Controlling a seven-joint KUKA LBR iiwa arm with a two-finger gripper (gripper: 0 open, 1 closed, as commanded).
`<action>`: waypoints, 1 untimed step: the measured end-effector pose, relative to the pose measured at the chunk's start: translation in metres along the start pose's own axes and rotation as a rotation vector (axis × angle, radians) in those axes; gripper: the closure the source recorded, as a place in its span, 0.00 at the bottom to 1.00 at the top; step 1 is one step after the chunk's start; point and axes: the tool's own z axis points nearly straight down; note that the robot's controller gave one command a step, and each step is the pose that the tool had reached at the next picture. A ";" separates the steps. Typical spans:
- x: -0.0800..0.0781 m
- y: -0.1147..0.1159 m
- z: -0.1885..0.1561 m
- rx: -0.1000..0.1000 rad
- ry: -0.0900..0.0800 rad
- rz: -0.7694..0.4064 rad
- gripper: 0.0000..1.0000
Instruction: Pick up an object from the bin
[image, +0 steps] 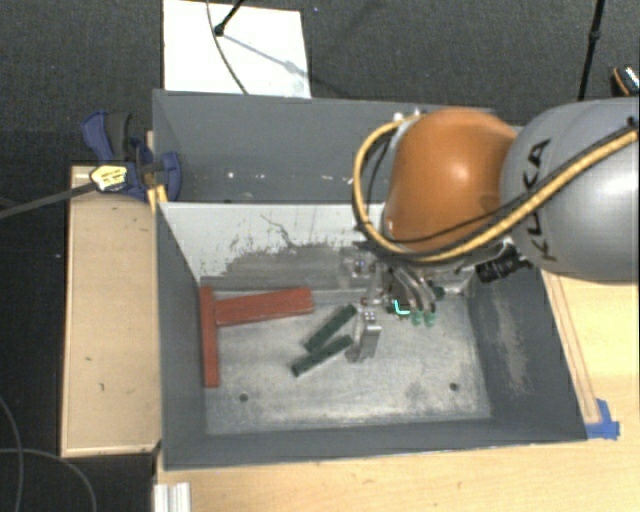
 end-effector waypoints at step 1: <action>0.016 0.003 -0.050 -0.001 -0.013 -0.025 0.00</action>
Offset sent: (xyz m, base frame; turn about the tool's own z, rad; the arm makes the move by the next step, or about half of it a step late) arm -0.0162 0.0028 0.0463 -0.0268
